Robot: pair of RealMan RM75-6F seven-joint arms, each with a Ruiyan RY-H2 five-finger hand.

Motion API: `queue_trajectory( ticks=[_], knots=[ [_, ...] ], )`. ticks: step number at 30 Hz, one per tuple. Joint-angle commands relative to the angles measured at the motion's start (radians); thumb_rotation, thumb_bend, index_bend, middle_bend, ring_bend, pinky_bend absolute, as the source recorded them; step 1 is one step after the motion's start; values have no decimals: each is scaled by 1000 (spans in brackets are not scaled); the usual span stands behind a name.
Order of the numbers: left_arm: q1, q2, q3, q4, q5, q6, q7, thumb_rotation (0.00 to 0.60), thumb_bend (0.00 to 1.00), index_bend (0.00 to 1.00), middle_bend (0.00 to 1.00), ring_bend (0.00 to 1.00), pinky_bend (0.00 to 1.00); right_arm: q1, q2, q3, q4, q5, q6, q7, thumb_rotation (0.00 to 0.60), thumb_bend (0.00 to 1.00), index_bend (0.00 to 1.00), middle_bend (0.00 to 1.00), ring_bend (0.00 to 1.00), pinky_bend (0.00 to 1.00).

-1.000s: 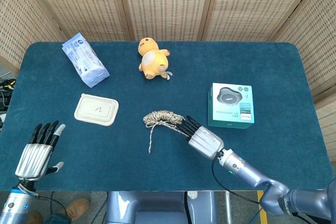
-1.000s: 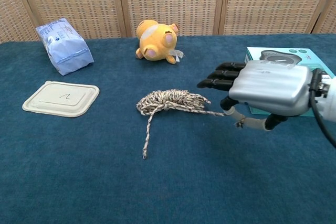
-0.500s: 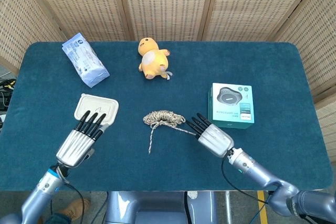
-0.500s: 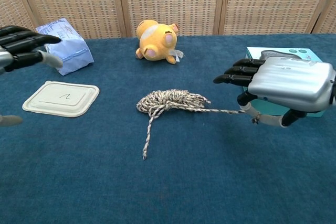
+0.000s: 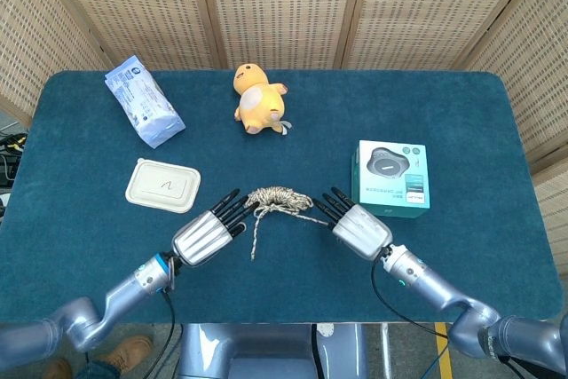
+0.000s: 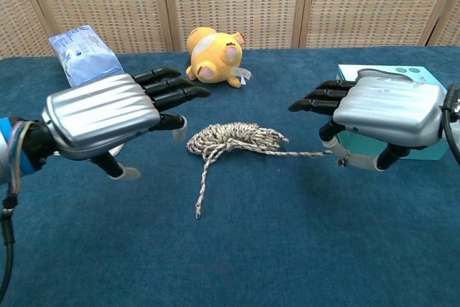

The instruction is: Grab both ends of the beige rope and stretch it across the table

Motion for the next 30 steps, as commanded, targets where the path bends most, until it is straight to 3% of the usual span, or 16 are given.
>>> queue_trajectory(
  ticks=[1,15,30],
  knots=[
    [-29,-29,0,26,0,-26,-5,600,136,399,0,0,0,1,0,2,4,-5,-3,8,600,453,631,10,0,0],
    [-126,-172,34,153,-7,-82,-4,600,189,486,0,0,0,11,-19,17,39,-13,-27,43,600,454,634,7,0,0],
    [-136,-202,69,197,-42,-83,10,600,271,501,0,0,0,9,-26,16,59,-31,-23,55,600,456,636,7,0,0]
  ],
)
